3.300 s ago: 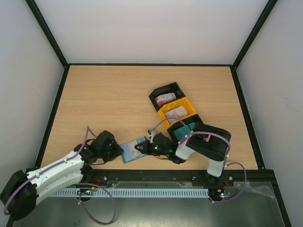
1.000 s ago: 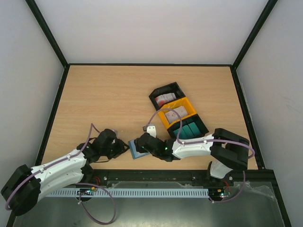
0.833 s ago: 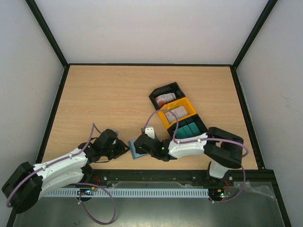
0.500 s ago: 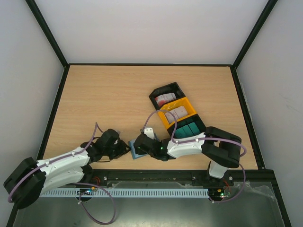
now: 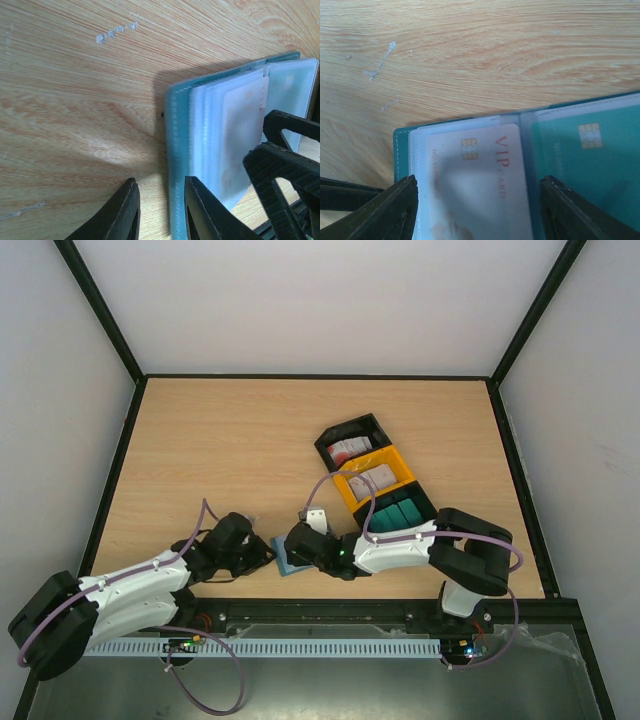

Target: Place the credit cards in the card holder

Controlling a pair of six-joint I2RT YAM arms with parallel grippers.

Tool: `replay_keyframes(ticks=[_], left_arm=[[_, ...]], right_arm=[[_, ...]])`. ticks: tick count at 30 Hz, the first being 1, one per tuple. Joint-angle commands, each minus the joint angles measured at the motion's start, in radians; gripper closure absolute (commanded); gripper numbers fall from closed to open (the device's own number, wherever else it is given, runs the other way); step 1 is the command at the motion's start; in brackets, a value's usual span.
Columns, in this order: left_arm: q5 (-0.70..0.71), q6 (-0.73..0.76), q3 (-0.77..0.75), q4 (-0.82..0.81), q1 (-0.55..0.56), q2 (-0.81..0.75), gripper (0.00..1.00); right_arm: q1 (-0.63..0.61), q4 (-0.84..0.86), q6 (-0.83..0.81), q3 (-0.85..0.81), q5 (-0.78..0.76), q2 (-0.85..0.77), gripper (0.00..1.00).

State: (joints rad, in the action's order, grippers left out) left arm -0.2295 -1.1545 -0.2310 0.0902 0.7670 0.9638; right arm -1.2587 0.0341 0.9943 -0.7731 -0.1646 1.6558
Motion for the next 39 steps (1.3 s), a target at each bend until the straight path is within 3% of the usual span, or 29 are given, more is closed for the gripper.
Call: replay_keyframes(ticks=[1, 5, 18, 22, 29, 32, 39], left_arm=[[0.021, 0.011, -0.008, 0.036, 0.007, 0.020, 0.73], [0.019, 0.019, -0.008, 0.022, 0.010, 0.033, 0.74], [0.012, 0.030, -0.011, -0.013, 0.014, 0.069, 0.75], [0.036, 0.040, -0.034, 0.028, 0.014, 0.061, 0.72], [0.114, 0.050, -0.081, 0.166, 0.014, -0.026, 0.50], [0.110, 0.038, -0.073, 0.170, 0.014, -0.046, 0.42], [0.069, 0.002, -0.039, 0.126, 0.015, -0.044, 0.41]], right_arm=[[-0.005, -0.021, -0.006, -0.021, 0.050, 0.046, 0.35], [-0.005, 0.079, -0.014, 0.005, 0.155, 0.031, 0.35], [0.035, 0.204, -0.002, 0.073, 0.224, -0.041, 0.35], [0.058, 0.122, -0.018, 0.062, 0.164, -0.094, 0.35], [0.084, -0.044, -0.132, 0.090, -0.070, -0.329, 0.29], [0.130, -0.117, -0.138, 0.121, -0.075, -0.373, 0.28], [0.177, -0.213, -0.143, 0.158, 0.020, -0.350, 0.29]])
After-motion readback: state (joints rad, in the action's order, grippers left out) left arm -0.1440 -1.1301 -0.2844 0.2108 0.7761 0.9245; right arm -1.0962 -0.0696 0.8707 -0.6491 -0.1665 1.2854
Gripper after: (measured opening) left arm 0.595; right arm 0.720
